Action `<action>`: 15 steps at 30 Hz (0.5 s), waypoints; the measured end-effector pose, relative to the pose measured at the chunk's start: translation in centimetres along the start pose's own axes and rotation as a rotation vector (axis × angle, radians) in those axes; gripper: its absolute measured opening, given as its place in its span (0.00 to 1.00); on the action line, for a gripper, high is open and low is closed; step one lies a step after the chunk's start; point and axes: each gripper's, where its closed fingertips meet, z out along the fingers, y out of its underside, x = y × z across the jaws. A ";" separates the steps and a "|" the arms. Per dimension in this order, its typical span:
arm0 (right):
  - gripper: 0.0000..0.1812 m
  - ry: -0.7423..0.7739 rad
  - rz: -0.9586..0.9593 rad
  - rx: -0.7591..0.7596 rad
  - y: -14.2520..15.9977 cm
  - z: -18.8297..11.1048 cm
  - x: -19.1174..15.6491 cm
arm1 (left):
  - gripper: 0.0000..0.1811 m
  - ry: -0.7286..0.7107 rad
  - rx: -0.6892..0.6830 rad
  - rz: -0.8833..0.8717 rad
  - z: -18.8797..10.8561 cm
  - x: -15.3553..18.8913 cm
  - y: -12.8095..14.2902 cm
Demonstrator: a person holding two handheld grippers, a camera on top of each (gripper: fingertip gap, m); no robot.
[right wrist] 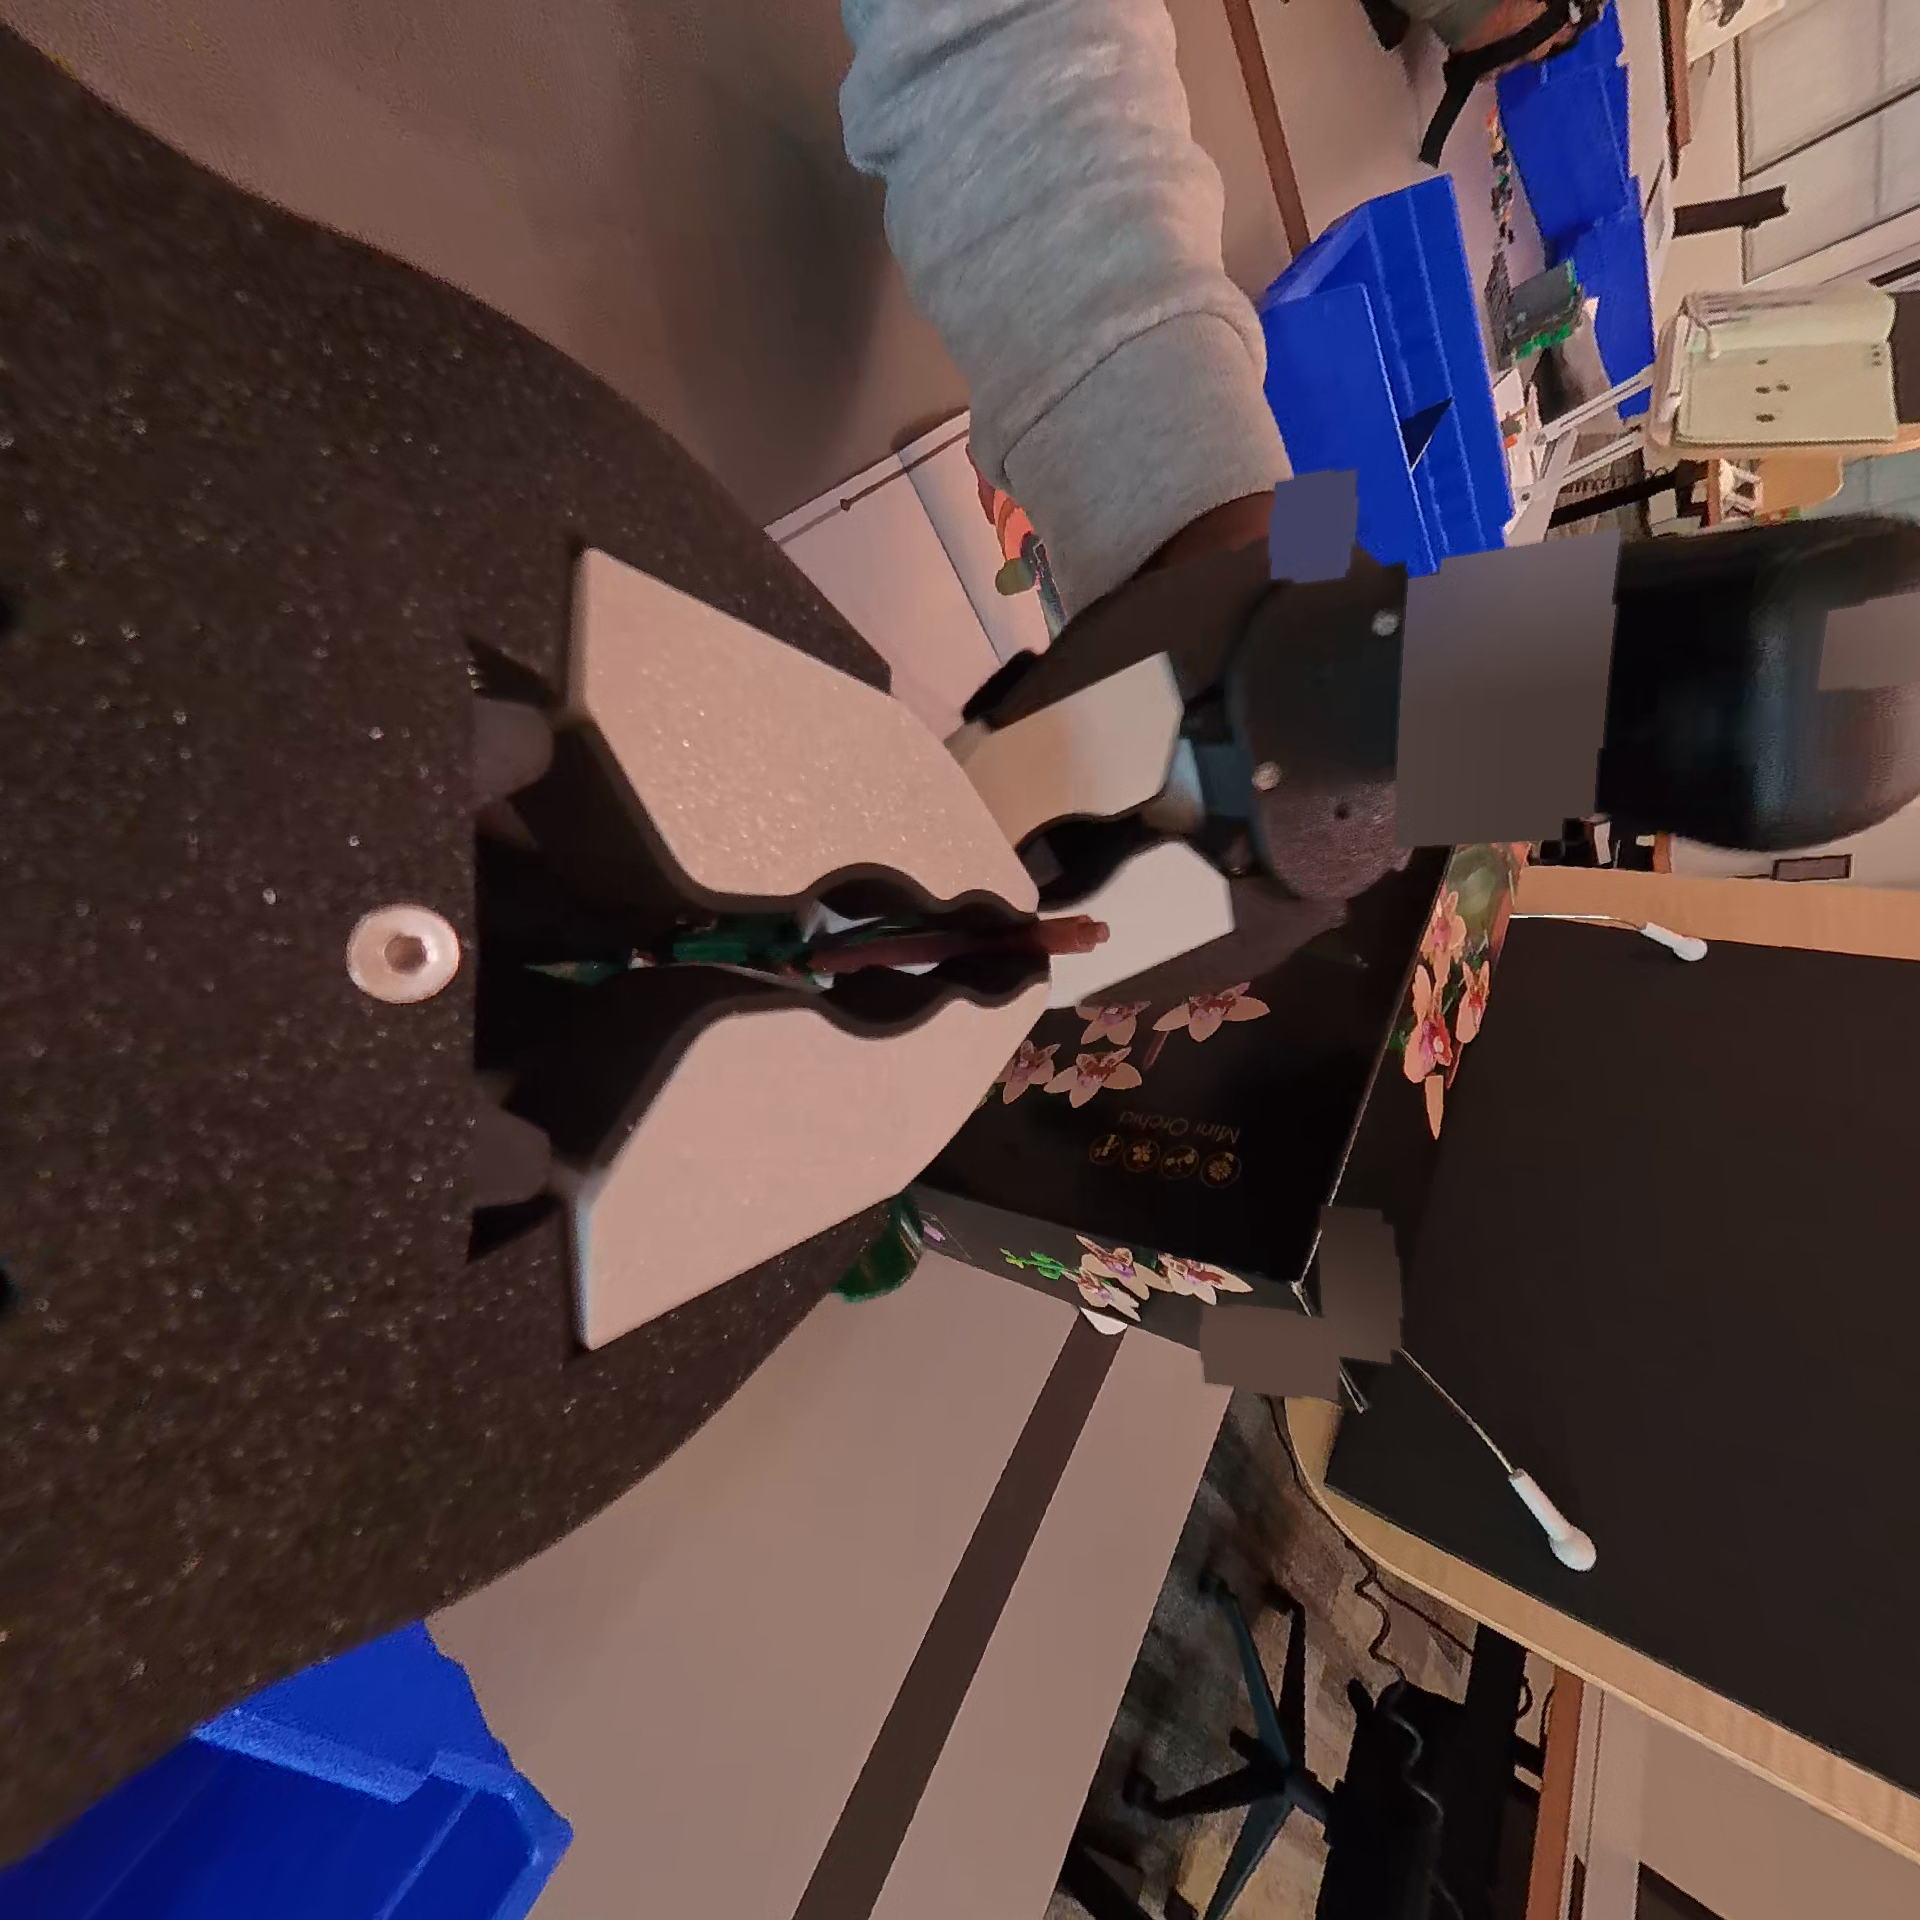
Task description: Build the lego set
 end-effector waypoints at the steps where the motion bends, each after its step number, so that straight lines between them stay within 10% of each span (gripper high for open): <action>1: 0.02 0.008 -0.003 0.000 0.0 0.1 0.1 | 0.02 -0.010 -0.112 0.018 0.6 -0.2 2.1; 15: 0.03 -0.040 0.015 0.040 -0.1 0.0 0.2 | 0.12 -0.058 0.163 0.103 -6.1 1.0 -3.9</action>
